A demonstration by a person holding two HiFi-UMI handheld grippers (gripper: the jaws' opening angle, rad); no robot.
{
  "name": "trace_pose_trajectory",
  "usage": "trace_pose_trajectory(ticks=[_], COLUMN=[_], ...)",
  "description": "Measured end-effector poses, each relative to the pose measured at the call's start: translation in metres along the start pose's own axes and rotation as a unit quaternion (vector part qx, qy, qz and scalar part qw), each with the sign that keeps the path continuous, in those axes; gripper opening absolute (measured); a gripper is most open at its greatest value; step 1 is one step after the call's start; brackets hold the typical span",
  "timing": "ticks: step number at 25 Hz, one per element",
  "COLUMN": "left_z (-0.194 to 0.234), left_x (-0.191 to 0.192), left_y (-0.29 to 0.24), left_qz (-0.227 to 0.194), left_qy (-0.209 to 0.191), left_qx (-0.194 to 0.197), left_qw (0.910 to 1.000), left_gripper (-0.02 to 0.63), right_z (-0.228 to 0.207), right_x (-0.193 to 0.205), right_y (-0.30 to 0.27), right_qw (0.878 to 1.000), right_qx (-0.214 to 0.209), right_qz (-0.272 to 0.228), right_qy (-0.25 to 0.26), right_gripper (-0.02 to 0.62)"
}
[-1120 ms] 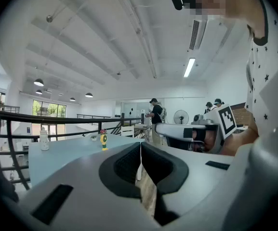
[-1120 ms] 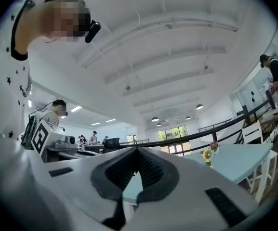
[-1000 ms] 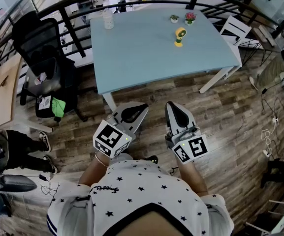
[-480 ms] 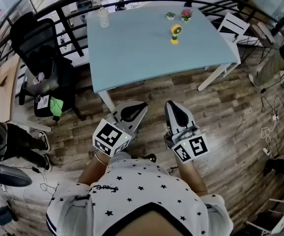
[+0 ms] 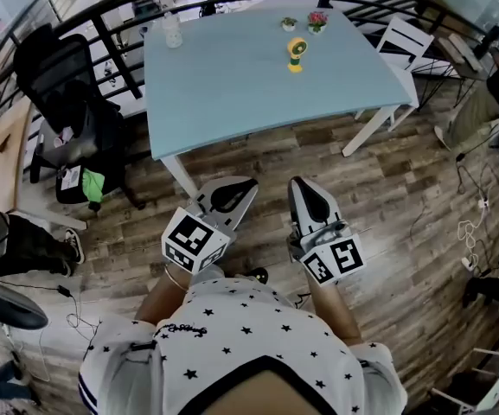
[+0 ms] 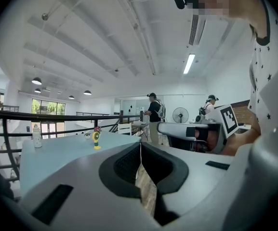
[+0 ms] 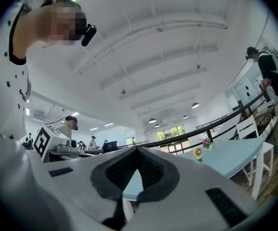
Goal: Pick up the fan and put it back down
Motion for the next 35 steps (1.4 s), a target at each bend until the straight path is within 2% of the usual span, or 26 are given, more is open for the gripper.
trace_pose_trajectory(ticks=[7,16,24,28,35], left_z=[-0.020,-0.035,-0.029,-0.028,-0.011], left_x=[0.002,-0.009,0.000,0.001,-0.002], left_y=[-0.012,-0.026,-0.032,-0.045,-0.070], left_qz=[0.009,0.001,0.005,0.005,-0.004], left_qy=[0.000,-0.009,0.002,0.006,0.009], left_qx=[0.008,0.019,0.005,0.014,0.012], left_qw=[0.9999,0.9998,1.0000,0.9999,0.9999], left_gripper=[0.029,0.029,0.029,0.029,0.029], right_z=[-0.011,-0.025,-0.033,-0.046,-0.075], right_x=[-0.003,-0.011,-0.003,0.000,0.002], right_y=[0.019,0.035,0.032,0.031,0.016], right_qw=[1.000,1.000,1.000,1.000,0.999], right_qx=[0.005,0.015,0.009,0.016,0.028], right_qz=[0.001,-0.004,0.006,0.015,0.029], right_qy=[-0.001,0.003,-0.002,-0.004,0.003], right_gripper=[-0.003,0.000,0.006,0.013,0.052])
Point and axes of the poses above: the fingertips, and each gripper's own axes: y backward along the fingers, z to its left, x out of its underside, the point moved 2 cm from there along y, backward along the fingers, and after that the axes turned 1 degree about y, right-handed, at the moved point
